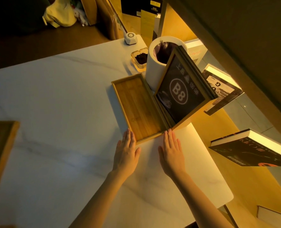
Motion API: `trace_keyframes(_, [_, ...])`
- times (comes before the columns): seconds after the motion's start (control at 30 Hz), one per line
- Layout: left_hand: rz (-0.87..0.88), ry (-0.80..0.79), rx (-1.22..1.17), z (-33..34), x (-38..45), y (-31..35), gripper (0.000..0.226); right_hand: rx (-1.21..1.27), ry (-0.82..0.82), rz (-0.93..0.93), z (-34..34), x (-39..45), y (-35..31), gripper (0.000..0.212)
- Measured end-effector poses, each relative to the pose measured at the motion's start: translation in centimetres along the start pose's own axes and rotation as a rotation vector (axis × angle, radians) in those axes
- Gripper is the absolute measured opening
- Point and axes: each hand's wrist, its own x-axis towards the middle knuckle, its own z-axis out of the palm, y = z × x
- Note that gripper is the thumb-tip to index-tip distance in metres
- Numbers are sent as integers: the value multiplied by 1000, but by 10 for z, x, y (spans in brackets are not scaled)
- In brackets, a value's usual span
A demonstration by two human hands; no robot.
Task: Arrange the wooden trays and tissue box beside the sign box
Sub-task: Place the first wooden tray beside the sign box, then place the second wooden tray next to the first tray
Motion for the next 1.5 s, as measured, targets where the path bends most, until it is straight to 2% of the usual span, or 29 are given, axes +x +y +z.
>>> trace_keyframes(0.27, [8, -33, 1, -5, 0, 1, 65, -18, -8, 5, -5, 0, 0, 56])
trace_keyframes(0.47, [-1, -57, -137, -28, -1, 1, 60, 16, -32, 65, -19, 4, -12, 55])
trace_keyframes(0.57, [-68, 10, -223, -43, -9, 1, 51, 63, 22, 50, -32, 6, -27, 46])
trace_keyframes(0.67, [-115, 120, -242, -60, -19, 0, 41, 101, 69, -100, -47, 7, -46, 31])
trace_keyframes(0.73, [-125, 176, -246, -73, -26, -3, 37, 96, 21, -223, -59, 10, -59, 27])
trace_keyframes(0.87, [-150, 278, -217, -102, -43, -19, 31, 46, -124, -244, -79, 18, -99, 26])
trace_keyframes(0.97, [-165, 347, -194, -125, -58, -40, 29, -28, -122, -355, -88, 18, -136, 23])
trace_keyframes(1.07, [-173, 429, -169, -147, -76, -68, 28, -38, -42, -480, -91, 18, -175, 32])
trace_keyframes(1.23, [-198, 588, -63, -179, -120, -130, 25, 18, 34, -564, -77, 9, -248, 30])
trace_keyframes(1.4, [-266, 577, 70, -199, -166, -212, 33, 73, 49, -610, -43, -18, -319, 27])
trace_keyframes(1.5, [-313, 532, 107, -201, -188, -265, 37, 88, 33, -619, -14, -36, -358, 32])
